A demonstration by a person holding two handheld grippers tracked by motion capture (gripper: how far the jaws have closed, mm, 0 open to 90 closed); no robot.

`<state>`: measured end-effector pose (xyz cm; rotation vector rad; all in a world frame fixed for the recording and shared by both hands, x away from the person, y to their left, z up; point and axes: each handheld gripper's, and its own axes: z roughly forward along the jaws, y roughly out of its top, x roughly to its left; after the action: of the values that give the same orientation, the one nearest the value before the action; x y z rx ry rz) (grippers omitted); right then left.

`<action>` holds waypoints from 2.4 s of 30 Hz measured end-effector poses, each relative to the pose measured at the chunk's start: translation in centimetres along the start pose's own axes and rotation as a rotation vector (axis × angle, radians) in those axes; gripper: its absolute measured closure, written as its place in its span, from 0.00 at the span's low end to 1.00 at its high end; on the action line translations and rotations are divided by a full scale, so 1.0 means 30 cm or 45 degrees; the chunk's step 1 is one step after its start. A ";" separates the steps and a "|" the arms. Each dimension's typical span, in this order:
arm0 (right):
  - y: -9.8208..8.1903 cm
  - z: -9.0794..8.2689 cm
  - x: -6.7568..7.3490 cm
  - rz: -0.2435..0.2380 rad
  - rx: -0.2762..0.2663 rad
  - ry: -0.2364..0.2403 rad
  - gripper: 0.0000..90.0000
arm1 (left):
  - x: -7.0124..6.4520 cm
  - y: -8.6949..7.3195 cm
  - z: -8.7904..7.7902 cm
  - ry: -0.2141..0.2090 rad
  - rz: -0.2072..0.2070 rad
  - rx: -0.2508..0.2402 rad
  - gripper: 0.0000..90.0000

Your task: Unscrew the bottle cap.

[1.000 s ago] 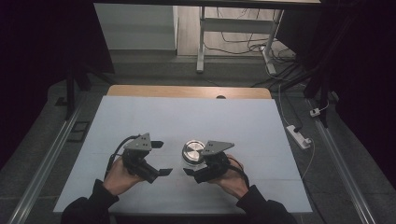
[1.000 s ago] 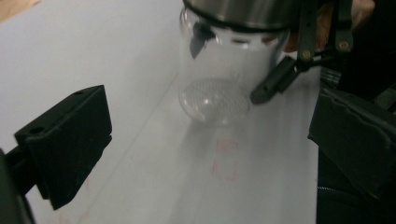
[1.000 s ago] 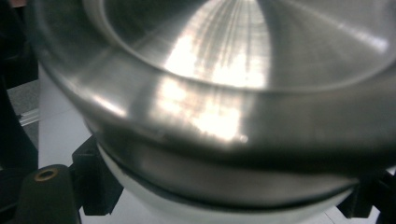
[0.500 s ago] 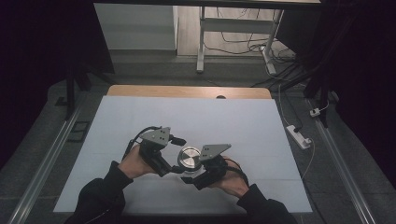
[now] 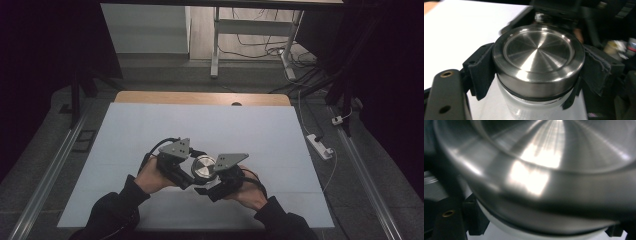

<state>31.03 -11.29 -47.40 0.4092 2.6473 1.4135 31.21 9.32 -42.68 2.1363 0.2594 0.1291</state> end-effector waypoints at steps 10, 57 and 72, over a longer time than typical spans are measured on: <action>-0.003 0.004 -0.006 0.090 -0.001 -0.221 0.17 | -0.013 0.016 0.041 0.091 -0.123 -0.061 0.08; 0.013 0.001 0.022 -0.002 -0.044 0.074 0.17 | 0.017 -0.011 -0.079 -0.158 0.029 -0.058 0.11; 0.014 0.009 0.016 0.053 -0.032 -0.036 0.17 | -0.053 0.029 -0.005 0.148 -0.061 -0.057 0.23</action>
<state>30.70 -10.73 -47.18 0.4809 2.6110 1.4402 29.76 8.62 -41.84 2.0796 0.3722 0.2295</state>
